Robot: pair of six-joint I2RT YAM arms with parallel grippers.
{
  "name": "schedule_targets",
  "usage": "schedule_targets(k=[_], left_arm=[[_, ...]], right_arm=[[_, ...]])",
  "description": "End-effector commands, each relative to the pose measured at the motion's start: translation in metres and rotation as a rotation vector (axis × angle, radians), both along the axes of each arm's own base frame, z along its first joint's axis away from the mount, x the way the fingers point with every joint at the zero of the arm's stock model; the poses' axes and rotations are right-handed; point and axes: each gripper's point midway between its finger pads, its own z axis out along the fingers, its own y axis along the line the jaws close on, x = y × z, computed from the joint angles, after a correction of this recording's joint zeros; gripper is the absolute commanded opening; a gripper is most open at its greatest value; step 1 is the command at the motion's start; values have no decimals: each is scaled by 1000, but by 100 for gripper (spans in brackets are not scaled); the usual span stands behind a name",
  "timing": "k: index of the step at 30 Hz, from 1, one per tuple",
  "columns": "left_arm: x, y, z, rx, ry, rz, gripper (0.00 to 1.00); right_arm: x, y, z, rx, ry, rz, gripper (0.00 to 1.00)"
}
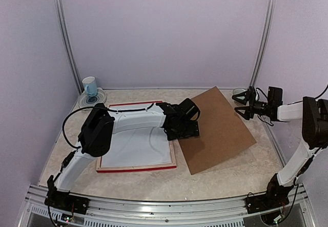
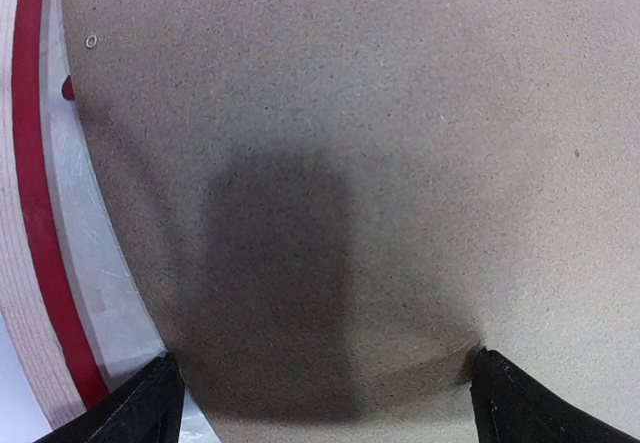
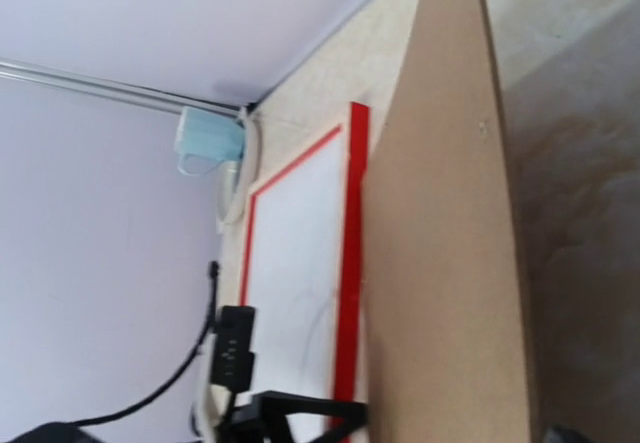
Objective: Put the photo into the frame
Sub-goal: Turn over the backboard.
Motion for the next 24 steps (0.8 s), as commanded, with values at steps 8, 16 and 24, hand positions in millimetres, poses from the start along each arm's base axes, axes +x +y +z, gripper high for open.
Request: schedule_targets(k=[8,16,24], left_arm=[[-1,16,-25,-29,50,35,99],[5,25,-12,-57,34,62,99],[9,35,13,-127,-8,95,99]], right_arm=[[-44,48,52,190,-56,254,95],[-54,55,86,227,-124,295,95],[-63,67,105,246,-160,335,95]])
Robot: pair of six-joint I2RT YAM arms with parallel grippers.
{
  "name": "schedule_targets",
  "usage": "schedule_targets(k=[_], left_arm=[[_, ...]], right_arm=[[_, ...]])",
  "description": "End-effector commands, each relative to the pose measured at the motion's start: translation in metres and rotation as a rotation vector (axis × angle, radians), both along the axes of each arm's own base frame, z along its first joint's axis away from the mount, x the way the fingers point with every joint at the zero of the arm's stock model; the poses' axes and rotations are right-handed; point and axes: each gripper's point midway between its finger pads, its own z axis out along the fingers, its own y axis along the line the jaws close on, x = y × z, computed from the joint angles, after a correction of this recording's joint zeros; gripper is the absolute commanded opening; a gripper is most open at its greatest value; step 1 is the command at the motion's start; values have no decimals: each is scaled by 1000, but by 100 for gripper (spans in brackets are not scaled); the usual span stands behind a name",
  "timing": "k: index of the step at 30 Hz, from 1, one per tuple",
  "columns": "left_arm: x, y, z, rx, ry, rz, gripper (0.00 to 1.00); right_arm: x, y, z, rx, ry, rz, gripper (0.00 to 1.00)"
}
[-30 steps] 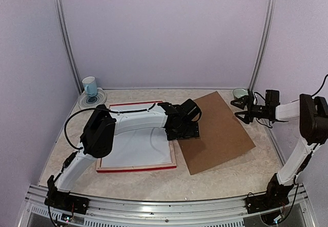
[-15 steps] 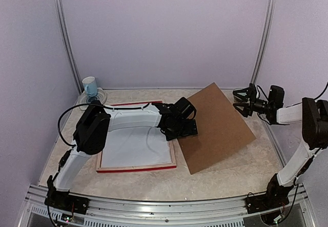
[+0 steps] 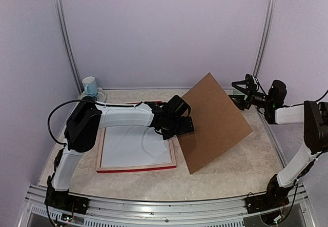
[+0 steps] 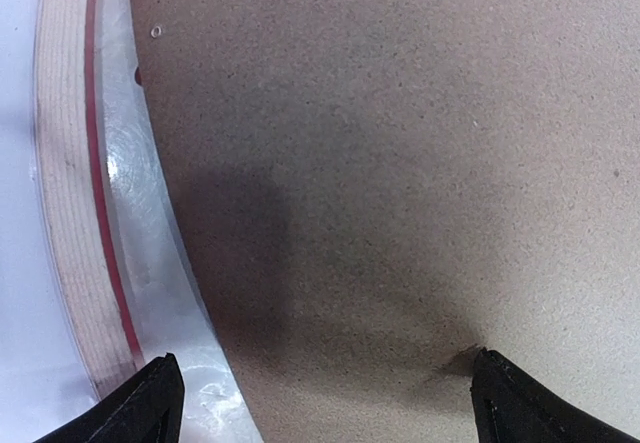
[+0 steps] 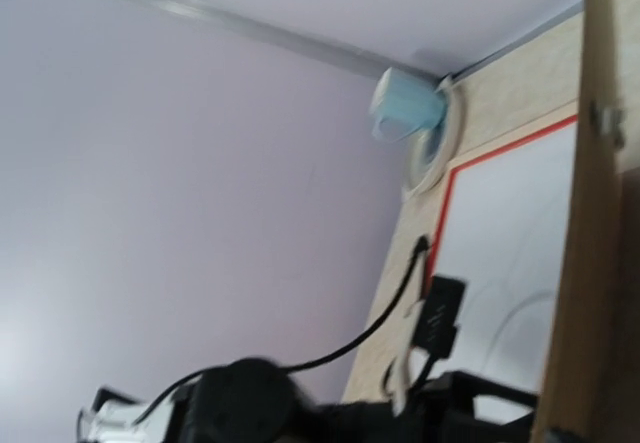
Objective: Put the photo into the frame
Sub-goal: Turn over the backboard.
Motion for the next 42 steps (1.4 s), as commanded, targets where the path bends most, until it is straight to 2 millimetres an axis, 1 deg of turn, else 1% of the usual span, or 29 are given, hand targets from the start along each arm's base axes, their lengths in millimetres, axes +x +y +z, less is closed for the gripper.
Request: schedule_targets(k=[1,2,3,5,10,13,19,21,23,25,26,29,30,33,37,39,42], left_arm=[[7,19,-10,5,-5,54,99],[7,21,-5,-6,-11,60,99],[7,24,-5,-7,-11,66,99],[7,28,-1,-17,-16,76,99],[8,36,11,-46,-36,91,99],[8,36,20,-70,-54,90,99],[9,40,35,-117,-87,91,99],[11,43,45,-140,-109,96,99],[11,46,62,-183,-137,98,99],[12,50,73,-233,-168,96,99],[12,53,84,-266,-186,95,99],[12,57,104,-343,-232,92,99],[11,59,114,-365,-248,93,99],[8,60,130,-399,-274,85,99],[7,62,144,-427,-293,82,99],[6,64,149,-446,-309,83,99],[4,69,165,-499,-349,87,99]], right_arm=[[-35,28,22,17,-48,169,95],[-36,29,24,21,-53,171,95],[-35,29,27,23,-61,170,95],[-41,41,32,27,-72,203,95],[-44,57,40,36,-87,234,95],[-47,67,45,40,-96,255,95],[-49,81,55,46,-115,280,94],[-49,85,58,46,-121,286,94],[-49,89,60,45,-126,293,94],[-50,94,61,47,-127,301,94],[-50,96,61,48,-127,306,94],[-52,106,61,51,-128,328,94],[-53,108,62,52,-132,333,94],[-55,118,63,57,-134,353,94],[-59,129,65,65,-141,378,94],[-60,135,64,69,-140,390,94],[-64,144,60,73,-138,412,94]])
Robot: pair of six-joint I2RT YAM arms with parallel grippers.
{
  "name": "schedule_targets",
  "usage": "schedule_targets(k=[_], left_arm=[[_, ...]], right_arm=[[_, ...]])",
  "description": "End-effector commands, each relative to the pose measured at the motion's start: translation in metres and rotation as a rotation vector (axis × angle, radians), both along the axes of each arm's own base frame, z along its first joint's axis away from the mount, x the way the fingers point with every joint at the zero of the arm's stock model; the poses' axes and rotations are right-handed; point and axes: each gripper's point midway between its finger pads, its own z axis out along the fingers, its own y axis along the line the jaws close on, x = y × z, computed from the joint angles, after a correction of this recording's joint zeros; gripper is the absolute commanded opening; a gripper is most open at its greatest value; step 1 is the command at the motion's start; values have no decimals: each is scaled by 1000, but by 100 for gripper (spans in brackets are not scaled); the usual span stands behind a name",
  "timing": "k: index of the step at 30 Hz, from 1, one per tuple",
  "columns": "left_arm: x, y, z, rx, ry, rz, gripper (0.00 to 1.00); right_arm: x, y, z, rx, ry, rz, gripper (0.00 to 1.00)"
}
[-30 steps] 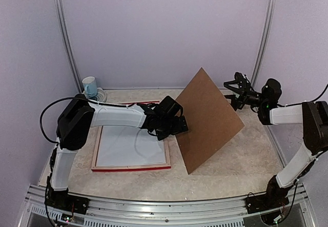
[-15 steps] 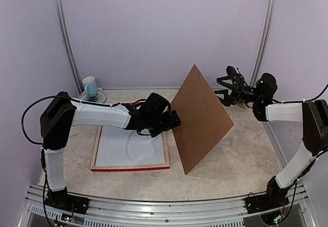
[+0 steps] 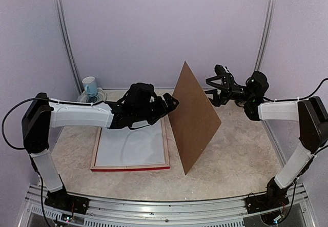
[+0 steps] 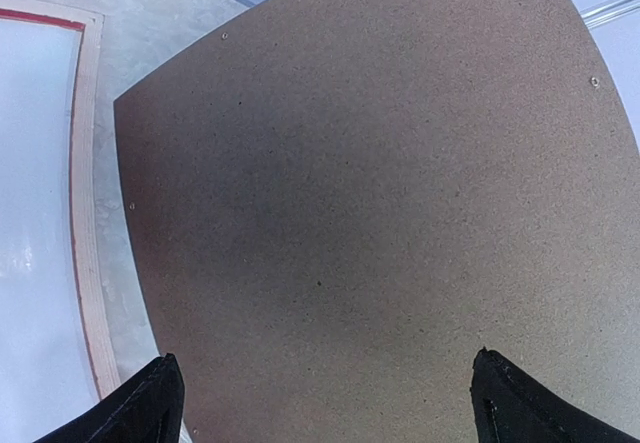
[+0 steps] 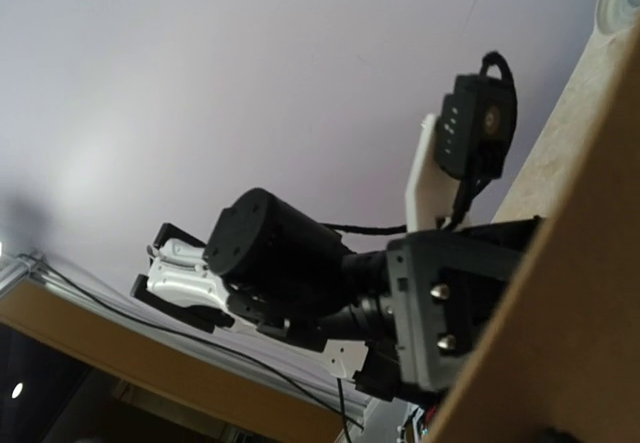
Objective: Put the photo into the frame
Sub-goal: Turn over the backboard.
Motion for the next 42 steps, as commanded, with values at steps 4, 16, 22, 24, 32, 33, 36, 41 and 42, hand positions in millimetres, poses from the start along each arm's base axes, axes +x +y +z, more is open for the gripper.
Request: schedule_targets(k=[4,16,22,24,32,33,36,41,42], left_arm=[[-4,11,57,-155,-130,-12,99],[-3,6,108,-341,-125,-95,99],[-3,-6,124,-306,-83,-110,99],[-4,-8,129,-309,-85,-114,99],[-11,-12,130,-306,-76,-147,99],[-12,-12,126,-297,-69,-145,99],[-12,-10,118,-283,-59,-135,99],[-12,-9,116,-280,-59,-135,99],[-12,-9,115,-280,-58,-137,99]], right_arm=[[-9,25,-3,31,-21,54,94],[-12,42,-19,51,10,100,92],[-15,49,-23,60,12,115,91],[-16,51,-24,64,12,118,91],[-12,59,-52,67,69,121,90],[-10,60,-59,61,81,117,90],[-7,61,-78,53,119,110,89],[-5,62,-103,54,167,97,87],[-5,63,-106,52,174,97,86]])
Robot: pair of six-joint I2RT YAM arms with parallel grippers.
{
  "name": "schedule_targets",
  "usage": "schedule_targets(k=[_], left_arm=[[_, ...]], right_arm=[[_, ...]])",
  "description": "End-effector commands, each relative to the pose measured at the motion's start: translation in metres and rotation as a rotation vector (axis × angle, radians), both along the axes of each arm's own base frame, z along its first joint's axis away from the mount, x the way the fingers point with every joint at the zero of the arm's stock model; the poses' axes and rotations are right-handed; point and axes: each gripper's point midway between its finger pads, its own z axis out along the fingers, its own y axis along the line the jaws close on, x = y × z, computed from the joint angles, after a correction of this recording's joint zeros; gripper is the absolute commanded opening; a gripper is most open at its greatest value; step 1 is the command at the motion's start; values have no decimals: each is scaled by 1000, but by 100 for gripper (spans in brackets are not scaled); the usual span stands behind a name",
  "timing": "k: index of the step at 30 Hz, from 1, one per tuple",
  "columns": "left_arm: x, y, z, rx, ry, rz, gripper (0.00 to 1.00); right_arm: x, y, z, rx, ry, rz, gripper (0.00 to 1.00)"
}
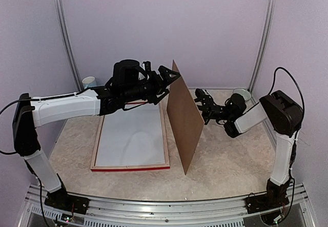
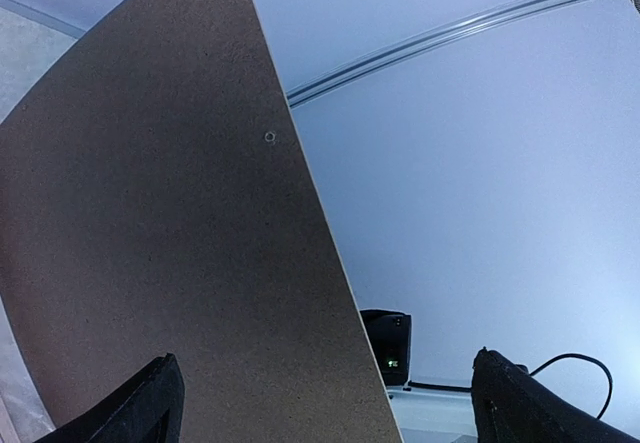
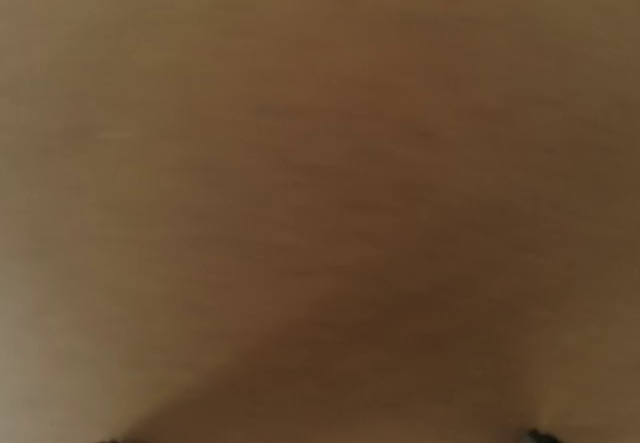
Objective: Put the photo into the frame
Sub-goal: Turn over the backboard.
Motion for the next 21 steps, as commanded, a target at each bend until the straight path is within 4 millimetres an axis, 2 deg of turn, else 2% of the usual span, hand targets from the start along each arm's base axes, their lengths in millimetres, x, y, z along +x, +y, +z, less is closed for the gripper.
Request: schedule_targets(k=[1,4,9,14,21], left_arm=[[-3,-1,-6,15,1,-12,99],[-2,-1,-4,15,-2,-13,99],[-1,-1,-11,23,12,-16,99],[1,2,-19,47,37,-13,99],[-1,12,-27,103,68,2,99]], right_arm=[[-5,4,-11,21,-2,-8,86],[-6,8,-20,-5,-12,-14,84],[1,14,-53,-156,3,-58,84],[0,17,-69,-193,9,-56,84],[-2,30,-116,-296,37,-45,84]])
